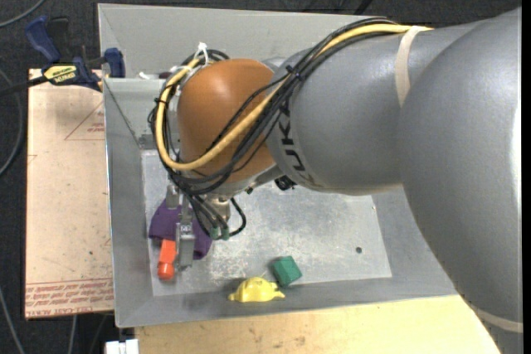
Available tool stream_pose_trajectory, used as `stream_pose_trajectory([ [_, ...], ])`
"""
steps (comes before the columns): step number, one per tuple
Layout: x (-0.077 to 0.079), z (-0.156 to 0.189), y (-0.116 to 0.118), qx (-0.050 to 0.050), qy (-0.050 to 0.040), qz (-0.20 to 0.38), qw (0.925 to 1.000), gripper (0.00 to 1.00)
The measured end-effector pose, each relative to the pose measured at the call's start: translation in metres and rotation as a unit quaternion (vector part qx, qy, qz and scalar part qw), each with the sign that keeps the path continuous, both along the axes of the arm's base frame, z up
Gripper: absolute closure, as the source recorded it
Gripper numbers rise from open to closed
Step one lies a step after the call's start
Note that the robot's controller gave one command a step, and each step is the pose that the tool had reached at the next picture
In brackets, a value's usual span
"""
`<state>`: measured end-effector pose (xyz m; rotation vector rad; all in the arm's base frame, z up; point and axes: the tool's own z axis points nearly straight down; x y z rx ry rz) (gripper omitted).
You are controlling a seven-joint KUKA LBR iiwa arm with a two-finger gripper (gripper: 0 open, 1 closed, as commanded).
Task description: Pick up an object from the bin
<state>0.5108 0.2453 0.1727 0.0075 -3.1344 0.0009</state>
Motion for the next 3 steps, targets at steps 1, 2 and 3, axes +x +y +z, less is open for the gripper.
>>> stream_pose_trajectory([
  [1, 0.002, 0.005, -0.001, 0.001, -0.0034, -0.002, 1.0, 0.0],
  [2, -0.01, -0.067, -0.017, 0.0, 0.0002, -0.023, 0.9997, 1.0],
  [3, -0.01, -0.067, -0.018, 0.0, 0.0004, -0.023, 0.9997, 0.0],
])
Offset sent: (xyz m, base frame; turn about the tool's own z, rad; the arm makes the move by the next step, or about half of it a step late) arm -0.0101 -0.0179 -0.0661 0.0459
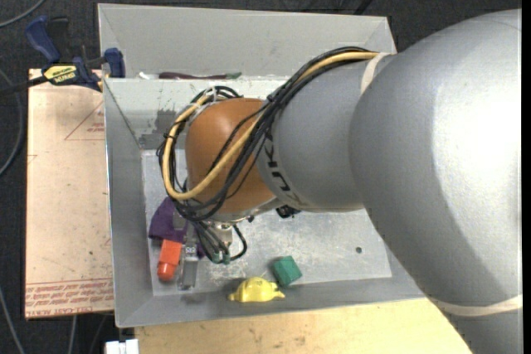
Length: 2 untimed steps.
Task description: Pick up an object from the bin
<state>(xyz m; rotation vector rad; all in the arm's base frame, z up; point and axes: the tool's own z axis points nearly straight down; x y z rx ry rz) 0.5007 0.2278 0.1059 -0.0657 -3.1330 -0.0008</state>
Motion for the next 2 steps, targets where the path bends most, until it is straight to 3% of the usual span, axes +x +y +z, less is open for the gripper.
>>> stream_pose_trajectory([
  [1, 0.0, 0.0, 0.0, 0.0, 0.0, 0.0, 1.0, 0.0],
  [2, -0.001, -0.034, -0.006, 0.001, -0.0002, -0.014, 0.9999, 1.0],
])
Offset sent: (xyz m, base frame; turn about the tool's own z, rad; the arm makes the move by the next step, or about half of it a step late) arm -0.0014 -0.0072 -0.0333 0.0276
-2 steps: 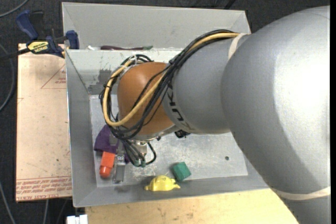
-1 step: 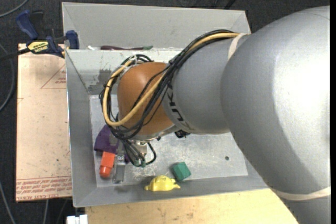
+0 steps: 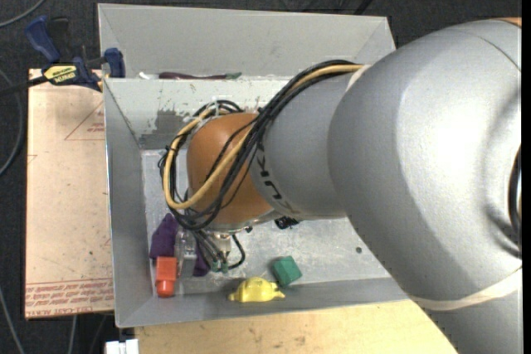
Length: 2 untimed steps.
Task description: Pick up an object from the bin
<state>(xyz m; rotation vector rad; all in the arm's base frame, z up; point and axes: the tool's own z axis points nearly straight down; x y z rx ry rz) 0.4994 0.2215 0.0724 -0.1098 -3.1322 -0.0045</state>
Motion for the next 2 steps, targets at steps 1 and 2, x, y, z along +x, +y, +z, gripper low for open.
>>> stream_pose_trajectory([
  [1, 0.0, 0.0, 0.0, 0.0, 0.0, 0.0, 1.0, 1.0],
  [2, -0.002, 0.044, -0.002, -0.001, 0.0039, 0.004, 1.0, 1.0],
])
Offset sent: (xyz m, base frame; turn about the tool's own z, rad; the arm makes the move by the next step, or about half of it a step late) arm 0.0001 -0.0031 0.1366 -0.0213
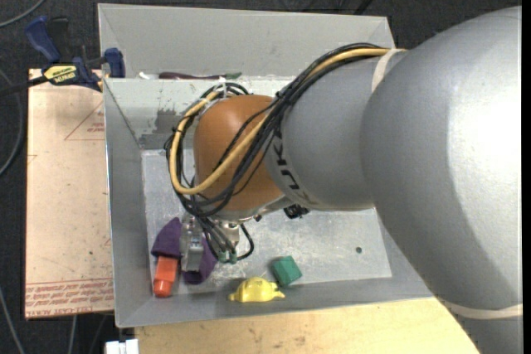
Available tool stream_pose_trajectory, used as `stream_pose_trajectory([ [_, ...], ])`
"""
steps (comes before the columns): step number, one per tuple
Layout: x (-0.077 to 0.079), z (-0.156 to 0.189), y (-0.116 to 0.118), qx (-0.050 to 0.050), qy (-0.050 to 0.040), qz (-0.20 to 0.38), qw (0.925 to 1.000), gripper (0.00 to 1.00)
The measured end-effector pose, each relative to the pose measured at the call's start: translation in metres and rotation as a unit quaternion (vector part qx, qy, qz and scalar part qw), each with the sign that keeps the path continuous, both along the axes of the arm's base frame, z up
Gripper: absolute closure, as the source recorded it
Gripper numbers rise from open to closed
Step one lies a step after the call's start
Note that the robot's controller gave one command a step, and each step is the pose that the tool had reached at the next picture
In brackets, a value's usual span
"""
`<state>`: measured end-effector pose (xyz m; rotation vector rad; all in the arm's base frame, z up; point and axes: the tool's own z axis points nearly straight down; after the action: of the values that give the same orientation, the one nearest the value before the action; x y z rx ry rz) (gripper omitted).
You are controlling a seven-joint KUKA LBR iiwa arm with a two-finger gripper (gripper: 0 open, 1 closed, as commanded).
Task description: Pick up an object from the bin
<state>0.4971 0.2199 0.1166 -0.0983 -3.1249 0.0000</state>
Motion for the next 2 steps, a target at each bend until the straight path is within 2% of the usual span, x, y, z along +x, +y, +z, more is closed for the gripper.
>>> stream_pose_trajectory([
  [1, 0.001, 0.061, 0.0, 0.001, -0.0021, -0.004, 1.0, 1.0],
  [2, 0.005, 0.046, -0.006, 0.004, -0.0091, -0.023, 0.9997, 1.0],
])
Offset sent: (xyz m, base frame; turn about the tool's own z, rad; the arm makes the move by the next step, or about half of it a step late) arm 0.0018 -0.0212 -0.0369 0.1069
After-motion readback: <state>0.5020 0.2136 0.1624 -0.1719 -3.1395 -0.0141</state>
